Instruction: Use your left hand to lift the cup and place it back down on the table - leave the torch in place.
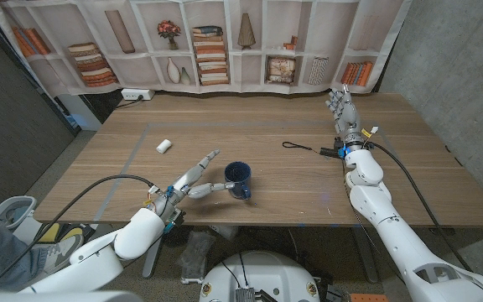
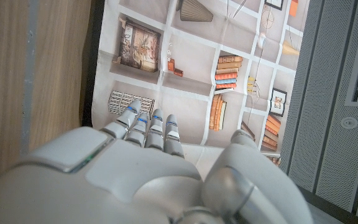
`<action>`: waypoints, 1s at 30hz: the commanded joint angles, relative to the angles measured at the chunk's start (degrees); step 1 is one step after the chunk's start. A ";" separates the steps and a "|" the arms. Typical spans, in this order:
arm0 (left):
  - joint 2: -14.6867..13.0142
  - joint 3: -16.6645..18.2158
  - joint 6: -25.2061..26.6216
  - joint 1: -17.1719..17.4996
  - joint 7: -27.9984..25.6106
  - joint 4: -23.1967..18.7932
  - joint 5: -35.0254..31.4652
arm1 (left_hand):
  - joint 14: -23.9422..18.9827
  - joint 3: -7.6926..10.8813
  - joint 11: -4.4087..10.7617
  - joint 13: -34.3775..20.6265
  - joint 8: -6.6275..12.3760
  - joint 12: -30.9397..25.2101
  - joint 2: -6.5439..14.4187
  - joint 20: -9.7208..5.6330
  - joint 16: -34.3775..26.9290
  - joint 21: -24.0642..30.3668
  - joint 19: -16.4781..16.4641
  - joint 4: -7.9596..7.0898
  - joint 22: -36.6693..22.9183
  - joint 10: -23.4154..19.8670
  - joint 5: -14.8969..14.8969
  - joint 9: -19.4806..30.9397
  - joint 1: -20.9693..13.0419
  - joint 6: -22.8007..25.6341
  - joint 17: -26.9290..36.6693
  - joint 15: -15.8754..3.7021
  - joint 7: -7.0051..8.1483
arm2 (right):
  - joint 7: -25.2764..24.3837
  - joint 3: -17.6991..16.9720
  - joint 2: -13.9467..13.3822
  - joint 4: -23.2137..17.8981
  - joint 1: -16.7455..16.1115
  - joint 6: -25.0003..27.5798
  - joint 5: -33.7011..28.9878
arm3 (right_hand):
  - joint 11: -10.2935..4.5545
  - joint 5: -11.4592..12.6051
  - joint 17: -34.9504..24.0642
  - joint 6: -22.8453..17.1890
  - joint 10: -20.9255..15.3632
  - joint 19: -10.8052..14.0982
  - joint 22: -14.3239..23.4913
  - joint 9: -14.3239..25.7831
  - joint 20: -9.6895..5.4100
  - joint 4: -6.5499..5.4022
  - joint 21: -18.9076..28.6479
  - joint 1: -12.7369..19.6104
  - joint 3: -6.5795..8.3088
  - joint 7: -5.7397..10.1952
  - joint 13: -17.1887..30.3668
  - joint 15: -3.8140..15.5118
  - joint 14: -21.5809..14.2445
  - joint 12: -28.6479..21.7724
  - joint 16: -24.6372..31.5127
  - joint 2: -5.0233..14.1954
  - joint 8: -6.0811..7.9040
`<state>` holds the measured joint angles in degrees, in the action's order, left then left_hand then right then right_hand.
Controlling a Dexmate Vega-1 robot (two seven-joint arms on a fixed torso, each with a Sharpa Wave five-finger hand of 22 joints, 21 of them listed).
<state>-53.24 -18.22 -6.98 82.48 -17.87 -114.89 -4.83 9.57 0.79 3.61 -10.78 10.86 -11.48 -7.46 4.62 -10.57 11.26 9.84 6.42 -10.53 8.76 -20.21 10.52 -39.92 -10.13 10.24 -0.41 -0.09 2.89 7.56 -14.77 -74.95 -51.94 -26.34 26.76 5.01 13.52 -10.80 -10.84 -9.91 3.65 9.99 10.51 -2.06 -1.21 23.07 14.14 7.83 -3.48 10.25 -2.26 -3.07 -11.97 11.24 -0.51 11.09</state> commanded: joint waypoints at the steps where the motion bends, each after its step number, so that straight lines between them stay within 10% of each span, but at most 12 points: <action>1: -0.58 -1.36 4.11 0.35 -1.73 -2.42 -2.22 | 1.53 -0.35 0.21 -0.23 0.35 -0.34 0.24 0.50 -0.13 0.25 2.85 0.27 -0.08 0.20 -0.38 0.27 -0.90 -2.24 0.20 -0.30 0.38 | 0.26 -0.13 -0.14 0.03 -0.43 -0.18 0.42 | 0.11 -0.24 -0.12 0.16 0.09 0.37 0.29 0.20 -0.88 0.37 -0.46 0.41 -0.04 -0.11 0.31 -0.21 0.04 0.00 -0.13 -0.05 0.04; 30: 0.29 -6.01 16.16 -1.35 -4.93 -6.65 -8.27 | 1.72 -0.18 0.14 -0.23 0.36 -0.34 1.20 0.63 -0.13 0.28 2.96 0.39 -0.09 0.37 -0.71 0.28 -2.05 -2.28 0.20 -0.32 0.44 | 2.31 -0.61 0.42 2.64 0.44 -0.25 1.11 | 0.11 -0.21 -0.13 0.26 0.12 0.57 0.31 0.20 -0.90 0.47 -0.96 0.38 -0.18 -0.05 0.31 -0.29 0.10 0.00 -0.15 0.00 0.01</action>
<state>-53.40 -22.34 5.38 82.46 -22.41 -120.94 -11.60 9.57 0.75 3.60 -10.78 10.86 -11.48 -6.17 4.62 -10.57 11.26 9.84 6.46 -10.52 8.75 -20.37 10.52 -41.21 -9.81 10.24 -0.41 0.21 4.70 7.16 -14.63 -73.31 -51.93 -26.75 27.88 5.02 13.52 -10.79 -10.85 -9.91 3.64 9.99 10.51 -2.06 -0.97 22.18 14.14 7.59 -3.48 10.25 -2.26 -3.06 -11.97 11.25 -0.51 11.09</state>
